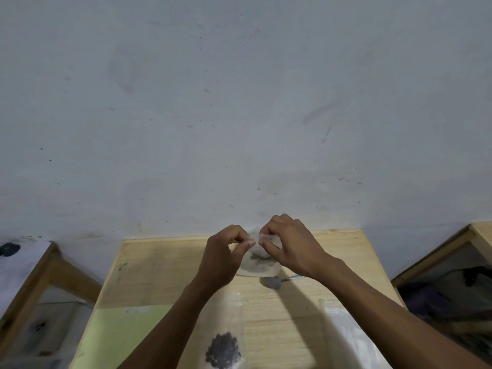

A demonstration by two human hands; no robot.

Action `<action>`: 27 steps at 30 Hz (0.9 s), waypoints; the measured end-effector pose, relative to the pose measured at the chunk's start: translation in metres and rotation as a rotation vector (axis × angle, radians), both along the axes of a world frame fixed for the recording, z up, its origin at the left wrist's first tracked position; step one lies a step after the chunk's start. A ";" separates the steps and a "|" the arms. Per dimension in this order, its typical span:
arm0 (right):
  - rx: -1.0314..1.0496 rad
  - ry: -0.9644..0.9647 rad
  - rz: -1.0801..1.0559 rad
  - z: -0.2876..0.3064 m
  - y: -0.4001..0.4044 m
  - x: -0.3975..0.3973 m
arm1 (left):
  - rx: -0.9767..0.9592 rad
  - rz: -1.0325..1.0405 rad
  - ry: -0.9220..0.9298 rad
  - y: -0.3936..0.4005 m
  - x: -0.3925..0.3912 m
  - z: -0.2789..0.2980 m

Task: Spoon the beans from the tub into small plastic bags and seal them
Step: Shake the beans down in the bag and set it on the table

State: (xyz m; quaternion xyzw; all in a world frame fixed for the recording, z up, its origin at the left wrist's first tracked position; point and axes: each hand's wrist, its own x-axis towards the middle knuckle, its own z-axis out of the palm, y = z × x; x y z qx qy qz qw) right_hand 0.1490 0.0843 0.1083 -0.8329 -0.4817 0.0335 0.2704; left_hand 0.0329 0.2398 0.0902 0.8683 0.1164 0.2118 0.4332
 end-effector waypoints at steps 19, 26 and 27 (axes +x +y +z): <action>0.283 0.764 -0.119 -0.010 -0.026 -0.016 | -0.419 0.135 0.120 0.019 -0.032 0.007; 0.302 1.016 -0.249 -0.051 -0.023 -0.058 | -0.645 0.195 0.206 0.009 -0.054 -0.011; 0.313 1.032 -0.294 -0.056 -0.022 -0.062 | -0.626 0.180 0.282 0.007 -0.060 -0.021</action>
